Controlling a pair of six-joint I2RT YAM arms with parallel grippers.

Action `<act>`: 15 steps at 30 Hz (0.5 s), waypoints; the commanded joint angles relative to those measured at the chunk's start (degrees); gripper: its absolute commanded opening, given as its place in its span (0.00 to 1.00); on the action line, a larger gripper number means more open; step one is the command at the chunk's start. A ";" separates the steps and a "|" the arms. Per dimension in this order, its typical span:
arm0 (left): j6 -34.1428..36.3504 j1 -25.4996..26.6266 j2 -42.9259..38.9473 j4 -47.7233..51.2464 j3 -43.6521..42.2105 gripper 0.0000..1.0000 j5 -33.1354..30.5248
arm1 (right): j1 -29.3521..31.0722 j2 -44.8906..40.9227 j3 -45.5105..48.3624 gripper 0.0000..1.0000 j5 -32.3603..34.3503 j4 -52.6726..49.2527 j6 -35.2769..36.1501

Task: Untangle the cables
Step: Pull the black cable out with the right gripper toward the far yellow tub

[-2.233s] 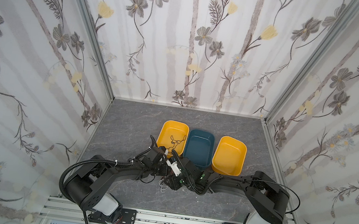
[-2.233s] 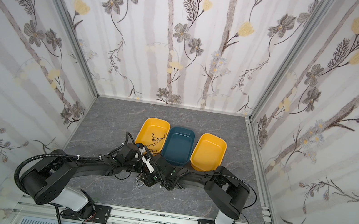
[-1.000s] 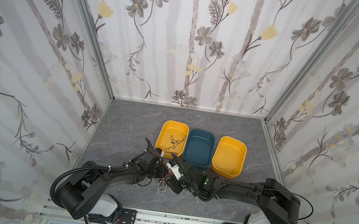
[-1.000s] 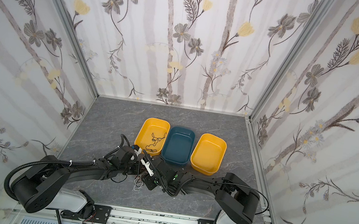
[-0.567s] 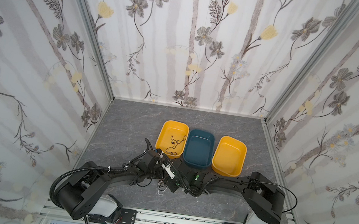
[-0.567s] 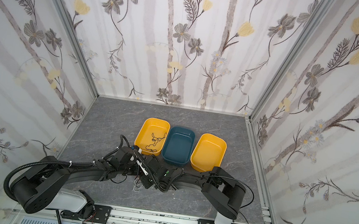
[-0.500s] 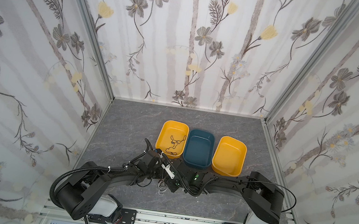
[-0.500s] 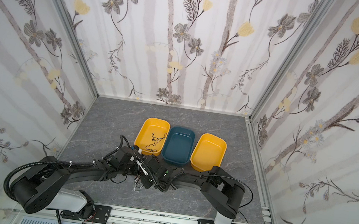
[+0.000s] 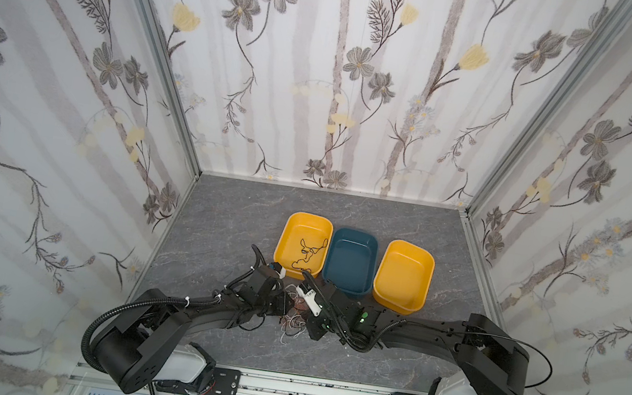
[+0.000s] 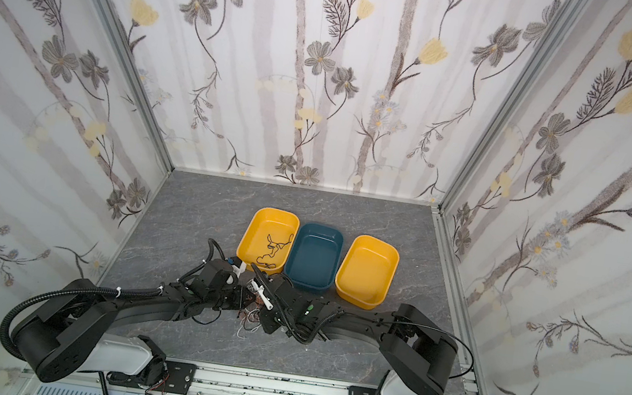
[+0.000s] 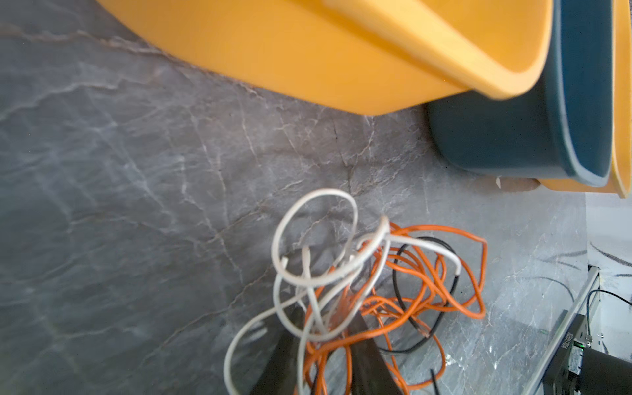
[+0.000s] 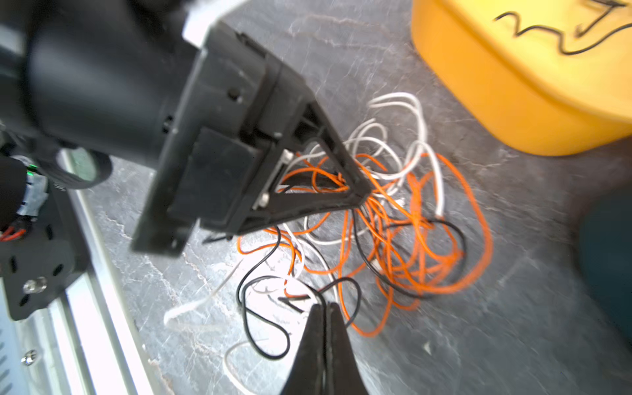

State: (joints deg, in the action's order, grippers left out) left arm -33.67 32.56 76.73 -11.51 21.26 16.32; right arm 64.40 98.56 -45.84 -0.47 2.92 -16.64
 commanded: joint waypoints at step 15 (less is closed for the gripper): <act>-3.37 -0.55 -9.06 6.84 -3.76 0.24 -5.91 | -8.50 -22.56 13.71 0.00 -0.60 6.00 -7.91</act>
State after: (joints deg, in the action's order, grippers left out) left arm -36.03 32.14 68.73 -6.61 18.04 12.21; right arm 56.90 77.89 -33.10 -1.80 6.46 -22.44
